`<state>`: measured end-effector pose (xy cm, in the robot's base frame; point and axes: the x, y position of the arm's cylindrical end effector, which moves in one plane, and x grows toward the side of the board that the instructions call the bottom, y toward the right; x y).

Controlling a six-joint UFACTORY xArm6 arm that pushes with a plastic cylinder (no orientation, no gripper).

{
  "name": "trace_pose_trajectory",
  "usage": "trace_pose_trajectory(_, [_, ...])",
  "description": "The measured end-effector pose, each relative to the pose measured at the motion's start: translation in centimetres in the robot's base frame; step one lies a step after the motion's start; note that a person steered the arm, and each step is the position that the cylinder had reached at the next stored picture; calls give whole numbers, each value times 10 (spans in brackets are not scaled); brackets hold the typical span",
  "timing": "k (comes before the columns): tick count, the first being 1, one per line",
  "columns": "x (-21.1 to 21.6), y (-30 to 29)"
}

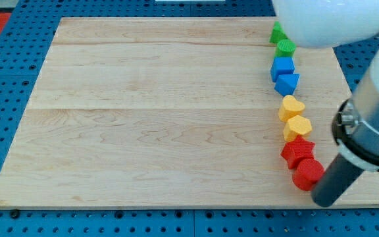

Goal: Move the red star to the left side of the red circle

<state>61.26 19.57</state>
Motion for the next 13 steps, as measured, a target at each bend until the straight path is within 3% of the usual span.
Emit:
trace_pose_trajectory(1, [-13,41])
trace_pose_trajectory(2, [-90,55])
trace_pose_trajectory(3, [-121,36])
trace_pose_trajectory(5, [-110,33])
trace_pose_trajectory(7, [-59,-4])
trace_pose_trajectory(10, [-94,-73])
trace_pose_trajectory(12, [-147,-110])
trace_pose_trajectory(13, [-142,-133])
